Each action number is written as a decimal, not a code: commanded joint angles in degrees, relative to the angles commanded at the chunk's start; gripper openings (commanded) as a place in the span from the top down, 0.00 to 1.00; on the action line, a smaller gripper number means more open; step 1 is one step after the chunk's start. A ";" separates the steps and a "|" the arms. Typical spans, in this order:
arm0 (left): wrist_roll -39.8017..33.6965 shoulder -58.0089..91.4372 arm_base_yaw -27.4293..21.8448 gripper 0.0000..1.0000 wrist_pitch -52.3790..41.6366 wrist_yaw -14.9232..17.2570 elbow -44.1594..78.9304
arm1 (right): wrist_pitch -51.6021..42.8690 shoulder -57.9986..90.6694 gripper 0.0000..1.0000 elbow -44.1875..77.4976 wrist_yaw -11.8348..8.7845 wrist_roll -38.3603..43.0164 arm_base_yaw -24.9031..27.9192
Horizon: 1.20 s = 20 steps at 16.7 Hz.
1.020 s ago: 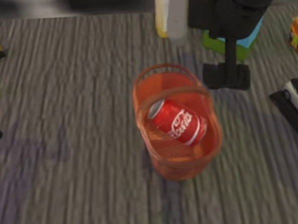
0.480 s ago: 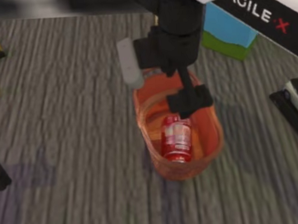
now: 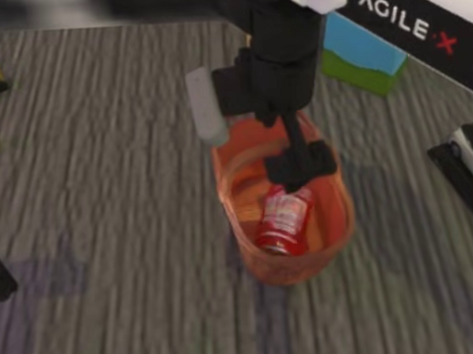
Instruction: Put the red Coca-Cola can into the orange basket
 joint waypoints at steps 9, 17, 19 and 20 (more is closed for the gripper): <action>0.00 0.00 0.00 0.00 0.00 0.00 0.00 | 3.21 -0.94 0.15 -4.16 -0.01 0.08 0.08; 0.00 0.00 0.00 0.00 0.00 0.00 0.00 | 3.21 -0.94 0.75 -4.16 -0.01 0.08 0.08; 0.00 0.00 0.00 0.00 0.00 0.00 0.00 | 3.21 -0.94 0.90 -4.16 -0.01 0.08 0.08; 0.00 0.00 0.00 0.00 0.00 0.00 0.00 | 3.21 -0.94 0.98 -4.16 -0.01 0.08 0.08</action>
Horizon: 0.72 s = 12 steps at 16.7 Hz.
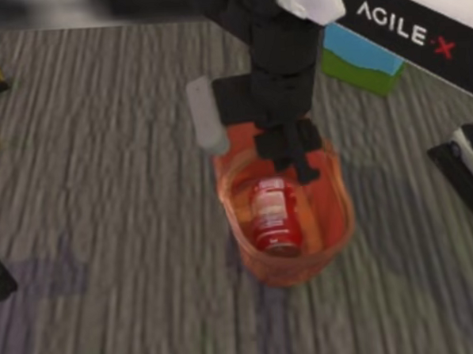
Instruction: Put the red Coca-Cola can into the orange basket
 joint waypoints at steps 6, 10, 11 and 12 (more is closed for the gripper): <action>0.00 0.00 0.00 0.00 0.00 0.00 0.00 | 0.00 0.00 1.00 0.00 0.00 0.00 0.00; 0.00 0.00 0.00 0.00 0.00 0.00 0.00 | 0.00 0.00 1.00 0.00 0.00 0.00 0.00; 0.00 0.00 0.00 0.00 0.00 0.00 0.00 | 0.00 0.00 1.00 0.00 0.00 0.00 0.00; 0.00 0.00 0.00 0.00 0.00 0.00 0.00 | 0.00 0.00 1.00 0.00 0.00 0.00 0.00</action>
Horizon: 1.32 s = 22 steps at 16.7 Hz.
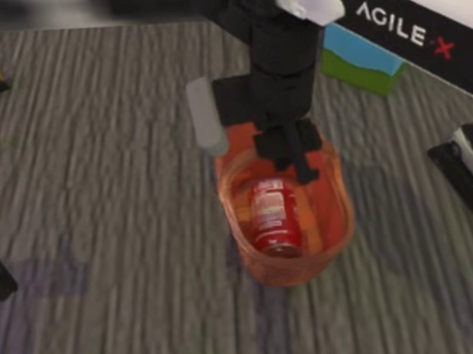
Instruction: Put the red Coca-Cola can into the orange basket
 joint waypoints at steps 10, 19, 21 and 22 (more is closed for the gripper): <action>0.00 0.00 0.00 0.00 0.00 0.00 0.00 | 0.00 0.00 1.00 0.00 0.00 0.00 0.00; 0.00 0.00 0.00 0.00 0.00 0.00 0.00 | -0.02 0.07 1.00 0.03 0.01 0.04 -0.08; 0.00 0.00 0.00 0.00 0.00 0.00 0.00 | -1.01 0.27 1.00 1.03 0.01 -0.28 -0.09; 0.00 0.00 0.00 0.00 0.00 0.00 0.00 | -2.42 0.45 1.00 2.45 0.01 -0.50 -0.28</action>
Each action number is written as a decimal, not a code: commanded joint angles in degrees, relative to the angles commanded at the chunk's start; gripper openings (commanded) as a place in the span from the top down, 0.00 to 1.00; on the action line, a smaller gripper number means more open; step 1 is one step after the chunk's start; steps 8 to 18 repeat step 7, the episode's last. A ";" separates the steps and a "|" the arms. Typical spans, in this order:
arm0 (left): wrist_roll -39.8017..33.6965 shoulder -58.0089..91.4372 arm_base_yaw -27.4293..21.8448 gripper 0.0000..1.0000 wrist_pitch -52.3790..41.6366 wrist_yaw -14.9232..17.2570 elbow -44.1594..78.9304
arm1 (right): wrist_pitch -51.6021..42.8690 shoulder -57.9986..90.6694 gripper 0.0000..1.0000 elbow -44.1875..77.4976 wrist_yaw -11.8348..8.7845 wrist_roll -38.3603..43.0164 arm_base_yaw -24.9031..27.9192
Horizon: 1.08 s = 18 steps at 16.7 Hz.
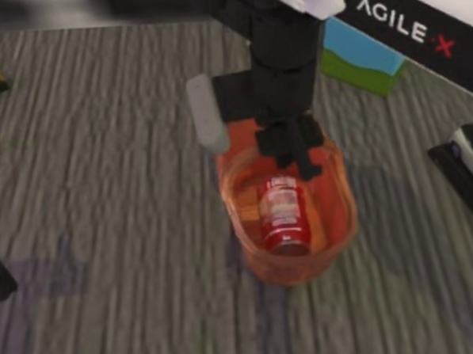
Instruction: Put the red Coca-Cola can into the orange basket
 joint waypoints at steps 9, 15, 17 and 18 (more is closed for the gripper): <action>0.00 0.00 0.00 0.00 0.00 0.00 0.00 | -9.99 0.40 1.00 10.75 0.01 -1.53 -1.31; 0.00 0.00 0.00 0.00 0.00 0.00 0.00 | -9.99 0.40 1.00 10.75 0.01 -1.53 -1.31; 0.00 0.00 0.00 0.00 0.00 0.00 0.00 | -9.99 0.40 1.00 10.75 0.01 -1.53 -1.31; 0.00 0.00 0.00 0.00 0.00 0.00 0.00 | -9.99 0.40 1.00 10.75 0.01 -1.53 -1.31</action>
